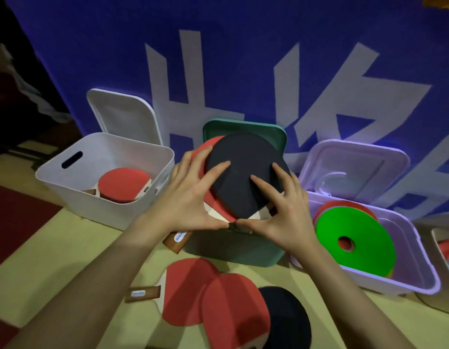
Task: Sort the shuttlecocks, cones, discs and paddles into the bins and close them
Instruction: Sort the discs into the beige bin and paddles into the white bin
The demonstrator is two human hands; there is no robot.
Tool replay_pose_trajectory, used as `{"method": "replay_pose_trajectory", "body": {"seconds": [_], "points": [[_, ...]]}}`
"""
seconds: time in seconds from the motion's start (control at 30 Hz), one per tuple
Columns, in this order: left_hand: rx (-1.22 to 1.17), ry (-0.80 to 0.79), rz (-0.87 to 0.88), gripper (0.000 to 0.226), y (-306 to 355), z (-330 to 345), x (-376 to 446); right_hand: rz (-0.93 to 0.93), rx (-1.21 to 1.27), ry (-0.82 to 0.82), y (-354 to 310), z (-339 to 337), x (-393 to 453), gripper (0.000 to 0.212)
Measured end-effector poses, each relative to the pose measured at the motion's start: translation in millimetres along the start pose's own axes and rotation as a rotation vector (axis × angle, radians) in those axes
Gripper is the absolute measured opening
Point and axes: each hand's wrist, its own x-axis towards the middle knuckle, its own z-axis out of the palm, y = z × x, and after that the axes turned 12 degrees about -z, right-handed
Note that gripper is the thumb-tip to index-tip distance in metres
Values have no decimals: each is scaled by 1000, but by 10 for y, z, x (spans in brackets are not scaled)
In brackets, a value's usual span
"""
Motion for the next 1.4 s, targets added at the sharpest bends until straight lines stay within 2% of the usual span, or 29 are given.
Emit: {"method": "replay_pose_trajectory", "body": {"seconds": [0.27, 0.47, 0.57, 0.77, 0.87, 0.97, 1.1, 1.2, 1.3, 1.4], "points": [[27, -78, 58, 110, -1458, -16, 202, 30, -60, -84, -499, 957, 669, 83], [-41, -184, -34, 118, -2714, -155, 327, 182, -90, -113, -1184, 1812, 1169, 83], [33, -238, 13, 123, -3250, -148, 449, 236, -116, -148, -1409, 2091, 1356, 83], [23, -376, 283, 132, -3681, 111, 762, 292, -219, -267, -1506, 2325, 1578, 87], [-39, -512, 288, 131, -3765, 264, 808, 305, -277, -337, -1478, 2386, 1579, 88], [-55, -547, 246, 125, -3818, 300, 746, 306, -262, -356, -1507, 2488, 1575, 88], [-174, -454, 165, 111, -3883, 168, 603, 201, -209, -359, -1558, 2646, 1712, 87], [-353, -378, -20, 102, -3966, 167, 494, 151, -138, -412, -1557, 2789, 1911, 88], [-370, -436, -181, 99, -4057, 247, 417, 119, -124, -545, -1536, 3011, 2005, 89], [-331, -502, -244, 98, -4142, 341, 416, 118, -106, -625, -1501, 3253, 1954, 87]]}}
